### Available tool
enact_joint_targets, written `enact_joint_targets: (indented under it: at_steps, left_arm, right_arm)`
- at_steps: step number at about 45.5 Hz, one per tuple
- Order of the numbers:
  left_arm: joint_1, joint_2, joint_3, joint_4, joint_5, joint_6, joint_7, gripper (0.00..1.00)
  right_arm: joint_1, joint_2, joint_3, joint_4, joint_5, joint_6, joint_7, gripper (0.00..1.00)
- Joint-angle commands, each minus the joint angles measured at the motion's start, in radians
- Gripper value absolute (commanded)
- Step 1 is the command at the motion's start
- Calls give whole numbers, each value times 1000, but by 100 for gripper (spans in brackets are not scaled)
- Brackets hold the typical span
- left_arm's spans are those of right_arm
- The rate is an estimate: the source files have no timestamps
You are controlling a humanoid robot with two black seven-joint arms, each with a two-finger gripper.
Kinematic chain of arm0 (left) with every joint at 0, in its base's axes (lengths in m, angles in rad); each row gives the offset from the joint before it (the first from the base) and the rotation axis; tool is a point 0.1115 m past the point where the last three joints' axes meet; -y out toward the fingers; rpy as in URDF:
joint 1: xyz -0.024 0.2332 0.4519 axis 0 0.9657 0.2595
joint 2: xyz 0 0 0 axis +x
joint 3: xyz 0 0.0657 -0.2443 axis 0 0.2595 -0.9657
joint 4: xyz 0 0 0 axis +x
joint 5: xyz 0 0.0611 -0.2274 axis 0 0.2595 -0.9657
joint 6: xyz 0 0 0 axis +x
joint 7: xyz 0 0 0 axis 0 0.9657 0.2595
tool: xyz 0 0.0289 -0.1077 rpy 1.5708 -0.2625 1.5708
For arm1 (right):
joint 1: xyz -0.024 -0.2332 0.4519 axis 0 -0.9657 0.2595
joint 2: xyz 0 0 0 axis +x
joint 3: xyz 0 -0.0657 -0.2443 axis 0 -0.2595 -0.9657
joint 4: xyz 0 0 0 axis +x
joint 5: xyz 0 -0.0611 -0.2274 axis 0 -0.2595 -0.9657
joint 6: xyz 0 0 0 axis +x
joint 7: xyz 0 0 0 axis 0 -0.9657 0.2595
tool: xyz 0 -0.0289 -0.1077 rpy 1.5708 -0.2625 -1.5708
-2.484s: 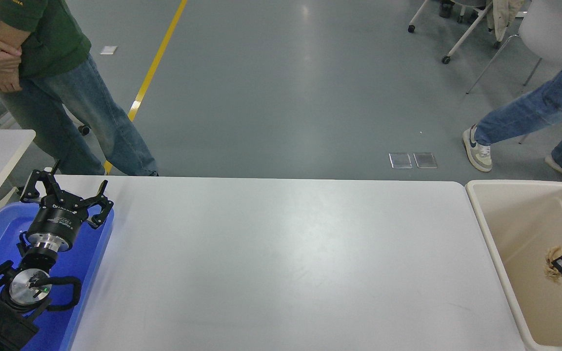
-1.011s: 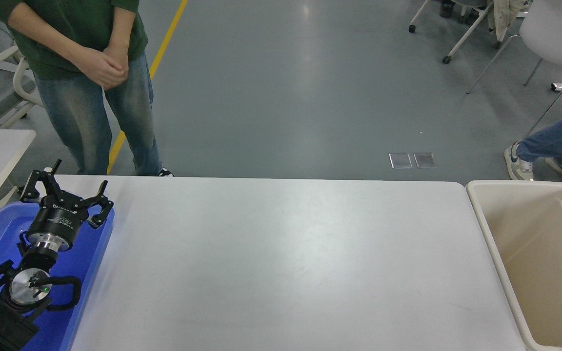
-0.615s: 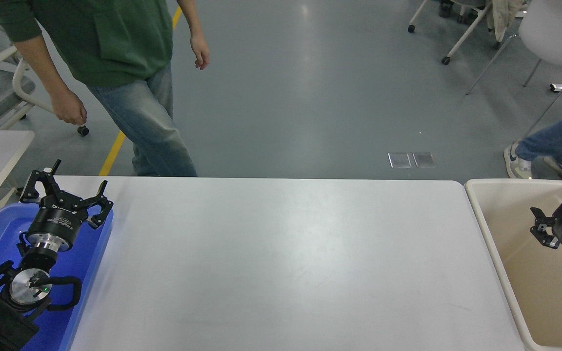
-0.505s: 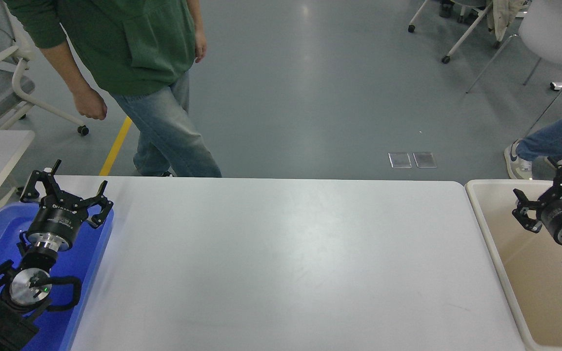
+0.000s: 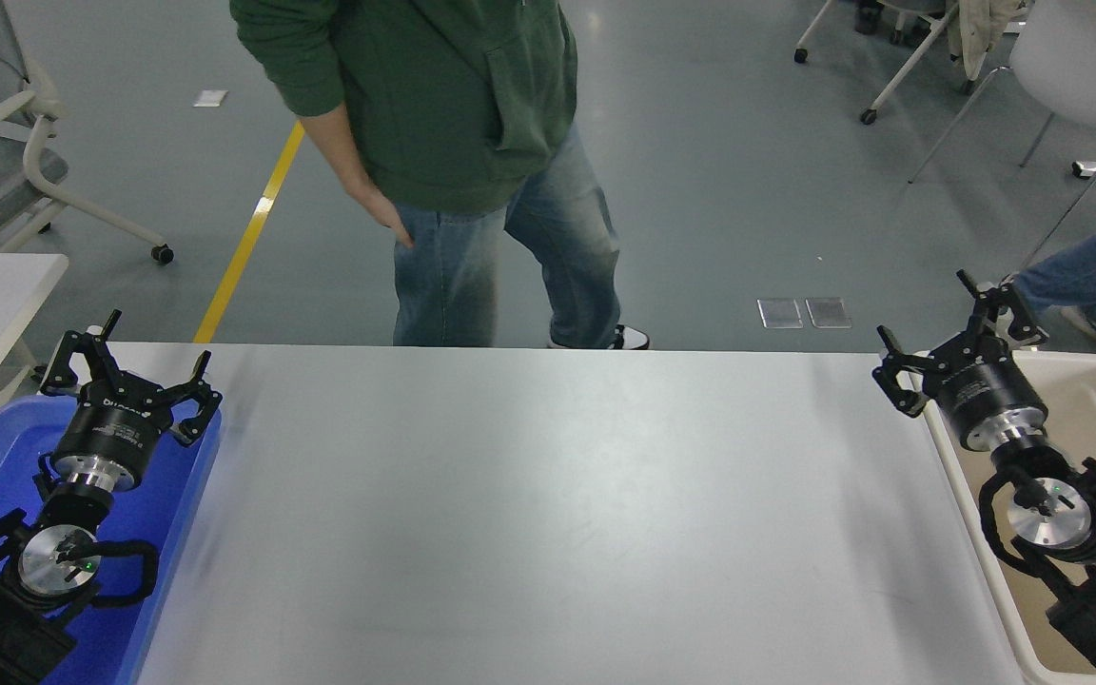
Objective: Clean the table surface
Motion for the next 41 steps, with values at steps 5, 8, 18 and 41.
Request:
enact_joint_targets:
  at_steps: [5, 8, 18, 41]
  left_arm:
    - [0, 0, 0, 0, 0, 0, -1, 100]
    - [-1, 0, 0, 0, 0, 0, 0, 100]
    - [0, 0, 0, 0, 0, 0, 0, 100]
    - [0, 0, 0, 0, 0, 0, 0, 100]
  right_arm:
    - [-19, 74, 22, -15, 0, 0, 1, 100]
    - [-19, 74, 22, -15, 0, 0, 5, 100]
    - [-25, 85, 19, -28, -15, -2, 47, 100]
    - [-26, 102, 0, -51, -265, -115, 131, 100]
